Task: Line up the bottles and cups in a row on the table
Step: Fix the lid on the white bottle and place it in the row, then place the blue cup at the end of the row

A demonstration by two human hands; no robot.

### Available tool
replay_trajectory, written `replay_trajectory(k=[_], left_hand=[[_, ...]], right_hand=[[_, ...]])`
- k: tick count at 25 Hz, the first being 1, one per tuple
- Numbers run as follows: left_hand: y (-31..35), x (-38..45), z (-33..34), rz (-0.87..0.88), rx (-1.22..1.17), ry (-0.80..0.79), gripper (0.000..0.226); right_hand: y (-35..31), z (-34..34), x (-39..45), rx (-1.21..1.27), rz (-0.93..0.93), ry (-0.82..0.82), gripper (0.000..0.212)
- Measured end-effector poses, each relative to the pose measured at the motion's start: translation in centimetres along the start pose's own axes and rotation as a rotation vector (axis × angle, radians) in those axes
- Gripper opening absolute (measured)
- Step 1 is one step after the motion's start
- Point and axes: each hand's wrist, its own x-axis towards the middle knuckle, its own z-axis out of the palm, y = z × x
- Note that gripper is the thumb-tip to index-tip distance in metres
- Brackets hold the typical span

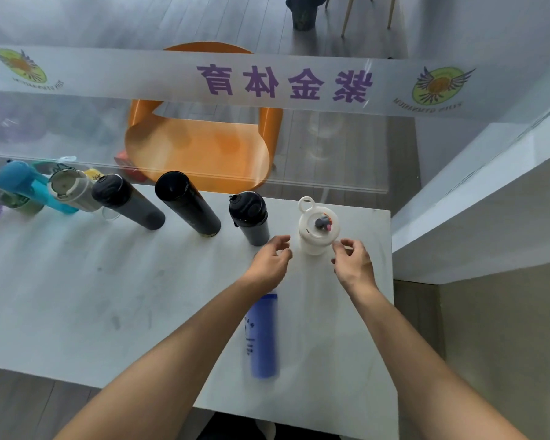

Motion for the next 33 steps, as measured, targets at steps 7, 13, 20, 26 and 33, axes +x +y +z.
replay_trajectory(k=[7, 13, 20, 26, 33], left_hand=[[-9.9, -5.9, -3.7, -0.193, 0.203, 0.194, 0.044], [-12.7, -6.9, -3.7, -0.305, -0.083, -0.047, 0.035], [-9.5, -8.4, -1.7, -0.076, -0.040, -0.215, 0.039], [-3.5, -7.2, 3.7, 0.093, 0.068, -0.312, 0.052], [3.7, -3.1, 7.9, 0.145, 0.102, -0.257, 0.053]], right_hand=[[6.3, 5.9, -7.1, -0.223, 0.096, -0.272, 0.037], [6.8, 9.1, -10.9, -0.125, 0.091, -0.315, 0.033], [7.3, 5.1, -13.6, 0.097, 0.046, 0.021, 0.021], [6.6, -1.7, -11.8, 0.194, 0.015, 0.187, 0.024], [3.0, -7.0, -4.6, 0.321, -0.002, 0.150, 0.028]])
